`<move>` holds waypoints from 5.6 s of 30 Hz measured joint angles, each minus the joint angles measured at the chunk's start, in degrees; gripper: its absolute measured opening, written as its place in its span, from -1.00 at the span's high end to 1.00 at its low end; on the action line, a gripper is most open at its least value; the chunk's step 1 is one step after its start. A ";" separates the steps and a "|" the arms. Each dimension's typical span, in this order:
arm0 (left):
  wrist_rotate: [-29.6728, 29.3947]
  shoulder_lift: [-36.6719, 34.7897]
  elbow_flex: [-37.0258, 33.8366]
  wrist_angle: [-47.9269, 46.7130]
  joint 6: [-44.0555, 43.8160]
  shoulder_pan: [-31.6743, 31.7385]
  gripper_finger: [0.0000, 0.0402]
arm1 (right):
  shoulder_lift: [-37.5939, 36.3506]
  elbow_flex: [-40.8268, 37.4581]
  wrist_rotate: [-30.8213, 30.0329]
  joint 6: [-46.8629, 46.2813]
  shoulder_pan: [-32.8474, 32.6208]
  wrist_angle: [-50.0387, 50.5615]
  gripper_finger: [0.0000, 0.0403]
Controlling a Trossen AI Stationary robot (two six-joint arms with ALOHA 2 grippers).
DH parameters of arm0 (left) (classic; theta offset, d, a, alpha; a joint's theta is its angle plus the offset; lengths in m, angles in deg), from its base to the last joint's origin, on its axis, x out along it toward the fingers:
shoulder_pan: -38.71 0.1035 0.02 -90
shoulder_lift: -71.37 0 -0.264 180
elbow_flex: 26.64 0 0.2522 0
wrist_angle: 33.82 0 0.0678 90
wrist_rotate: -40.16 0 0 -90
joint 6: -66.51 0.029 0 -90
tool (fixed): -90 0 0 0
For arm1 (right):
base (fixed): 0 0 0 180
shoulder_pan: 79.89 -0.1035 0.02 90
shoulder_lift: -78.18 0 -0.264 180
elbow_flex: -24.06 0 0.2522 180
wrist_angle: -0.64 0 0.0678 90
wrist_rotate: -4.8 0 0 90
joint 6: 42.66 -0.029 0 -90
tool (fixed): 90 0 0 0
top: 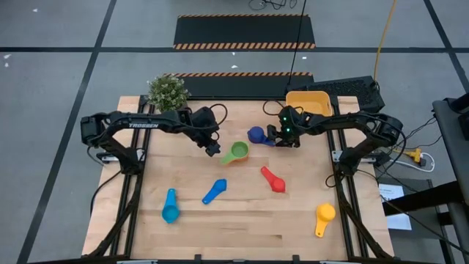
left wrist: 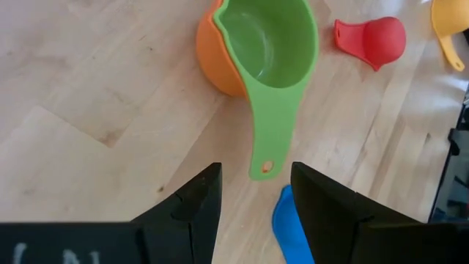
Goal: Nest measuring cups in basket
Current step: Stack the dark blue measuring cup on top of the green measuring cup
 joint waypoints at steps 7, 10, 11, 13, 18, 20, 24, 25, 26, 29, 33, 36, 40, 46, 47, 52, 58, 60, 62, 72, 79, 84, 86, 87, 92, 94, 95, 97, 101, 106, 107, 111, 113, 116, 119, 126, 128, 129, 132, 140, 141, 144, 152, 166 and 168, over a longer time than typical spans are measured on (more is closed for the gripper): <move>0.01 0.00 0.00 -0.18 1.52 -0.08 0.18 | -0.01 -0.81 -1.09 -1.06 -1.34 -0.33 -0.12; 0.00 0.01 0.00 -0.19 1.88 -0.08 0.18 | -0.03 -1.68 -1.34 -2.07 -2.16 -0.67 0.11; -0.01 0.00 0.00 -0.18 1.93 -0.10 0.18 | -0.07 -2.17 -1.44 -2.29 -2.44 -1.26 0.19; -0.27 0.02 0.00 -0.18 1.50 -0.23 0.18 | -0.08 -3.54 -1.28 -2.42 -2.67 -3.41 0.38; -1.00 0.02 0.00 -0.20 0.35 -1.42 0.18 | -0.67 -6.40 -0.99 -2.78 -2.83 -7.60 0.91; -1.31 0.02 0.00 -0.20 -0.23 -2.22 0.18 | -0.69 -6.81 -0.99 -2.63 -2.91 -8.15 0.95; -3.28 0.02 0.00 -0.20 -0.94 -4.09 0.18 | -0.65 -6.90 -0.77 -2.40 -2.59 -10.01 0.96; -3.77 0.02 0.00 -0.20 -1.11 -4.57 0.18 | -0.67 -6.90 -0.80 -2.34 -2.54 -10.86 0.98; -4.22 0.02 0.00 -0.20 -1.39 -5.04 0.18 | -0.67 -6.88 -0.80 -2.30 -2.52 -11.67 0.98; -5.59 0.02 0.00 -0.20 -2.38 -6.10 0.18 | -1.01 -6.91 -0.79 -2.48 -2.52 -13.91 0.99; -5.90 0.02 0.00 -0.07 -4.88 -6.55 0.18 | -3.48 -6.93 -1.84 -2.52 -2.50 -14.64 1.00; -5.65 0.02 0.00 0.97 -8.02 -6.52 0.18 | -7.03 -6.97 -2.46 -2.50 -2.50 -14.65 1.00; -5.49 0.02 0.00 3.94 -10.32 -6.71 0.18 | -12.51 -6.97 -2.57 -2.58 -2.50 -14.74 1.00; -5.44 0.01 0.00 11.30 -13.71 -6.73 0.18 | -21.64 -6.97 -2.52 -6.78 -2.48 -17.26 1.00; -5.46 -0.36 0.00 12.57 -14.89 -6.69 0.18 | -23.04 -6.97 -2.52 -7.83 -2.48 -18.42 1.00; -9.54 -2.60 0.02 22.72 -20.47 -7.20 0.18 | -28.10 -6.93 -2.43 -12.25 -2.07 -26.43 1.00; -16.32 -3.13 0.00 41.46 -23.15 -7.56 0.18 | -30.26 -6.86 -2.20 -16.11 -1.56 -39.02 1.00; -18.88 -3.13 0.00 44.94 -21.85 -7.56 0.18 | -30.36 -6.86 -2.30 -17.89 -1.54 -42.93 1.00; -21.43 -3.13 0.00 47.12 -19.77 -7.64 0.18 | -30.42 -6.86 -2.24 -19.11 -1.54 -46.30 1.00; -37.15 -2.13 7.37 51.25 -4.38 -13.13 0.17 | -30.44 -6.86 0.47 -10.04 -1.54 -58.15 1.00; -44.95 4.62 19.14 48.80 4.06 -16.57 0.04 | -30.33 -6.86 6.00 -7.46 -1.58 -59.02 1.00; -48.38 10.85 26.74 48.55 4.93 -17.53 -0.20 | -30.31 -6.86 6.94 -5.52 -1.60 -60.30 1.00; -49.27 13.20 29.98 48.82 5.66 -17.80 -0.30 | -30.31 -6.86 6.94 -5.52 -1.60 -61.21 1.00; -49.30 14.12 31.43 48.75 6.01 -17.81 -0.35 | -30.31 -6.86 6.94 -5.52 -1.60 -61.66 1.00; -49.18 18.95 37.71 48.67 8.24 -17.68 -0.40 | -30.31 -6.86 6.95 -4.40 -1.60 -61.19 1.00; -48.91 20.20 38.77 48.84 7.34 -17.32 -0.36 | -30.31 -6.86 6.96 -2.62 -1.60 -60.68 1.00; -48.80 20.73 38.98 48.61 6.65 -17.20 -0.33 | -30.29 -6.86 6.96 -1.81 -1.60 -60.54 1.00; -48.76 21.71 39.32 48.68 4.92 -16.64 -0.26 | -30.15 -6.86 6.96 -0.76 -1.60 -60.57 1.00; -48.13 21.64 39.33 49.03 3.37 -15.79 -0.11 | -29.91 -6.86 6.79 -0.72 -1.60 -60.36 1.00; -45.69 21.64 39.36 52.71 4.01 -14.51 0.08 | -28.98 -6.86 6.48 -0.56 -1.63 -60.35 1.00; -45.52 21.64 39.36 53.31 3.66 -14.11 0.11 | -28.72 -6.86 6.08 -0.56 -1.63 -60.35 1.00; -44.37 21.57 39.36 53.46 1.65 -12.59 0.25 | -27.77 -6.86 3.53 -0.56 -1.63 -60.35 1.00; -42.53 21.62 39.36 53.32 1.40 -11.94 0.37 | -27.34 -6.86 2.29 -0.56 -1.63 -60.37 1.00; -38.42 21.62 39.36 53.30 2.05 -10.82 0.64 | -27.12 -6.86 0.78 -0.58 -1.63 -60.58 1.00; -35.89 21.62 39.36 51.84 0.63 -9.61 0.92 | -27.09 -6.82 -0.58 -0.96 -1.63 -60.40 1.00; -29.65 20.42 39.36 43.64 -2.49 -5.94 0.97 | -27.00 -6.82 -3.38 -8.47 -1.63 -54.83 0.93; -29.59 19.00 39.36 37.75 0.29 -5.08 0.97 | -27.05 -6.82 -3.96 -11.29 -1.63 -51.42 0.89; -29.59 17.96 39.36 34.35 2.36 -4.63 0.97 | -27.07 -6.82 -4.03 -12.94 -1.63 -49.73 0.86; -31.49 14.20 39.34 24.09 9.40 -3.29 0.97 | -27.14 -6.82 -3.62 -19.07 -1.60 -41.37 0.76; -40.00 5.61 39.35 -3.14 30.63 -2.44 0.98 | -27.07 -6.82 -3.84 -31.19 -1.89 -30.38 0.49; -39.98 4.90 39.39 -5.79 32.20 -2.42 0.98 | -27.07 -6.82 -4.13 -33.98 -1.89 -30.67 0.45; -40.22 3.71 39.36 -14.14 34.82 -2.74 0.98 | -27.09 -6.82 -5.64 -38.22 -1.87 -32.51 0.34; -51.05 4.22 39.32 -25.35 41.36 -8.86 0.98 | -27.09 -3.44 -7.53 -38.96 -5.00 -35.47 0.11; -73.21 4.55 39.32 -24.81 49.28 -17.77 0.97 | -23.18 -0.57 -17.74 -47.79 -13.33 -40.93 0.20; -73.45 4.87 39.32 -24.81 49.53 -17.72 0.98 | -22.88 -0.14 -18.76 -49.45 -14.74 -40.99 0.20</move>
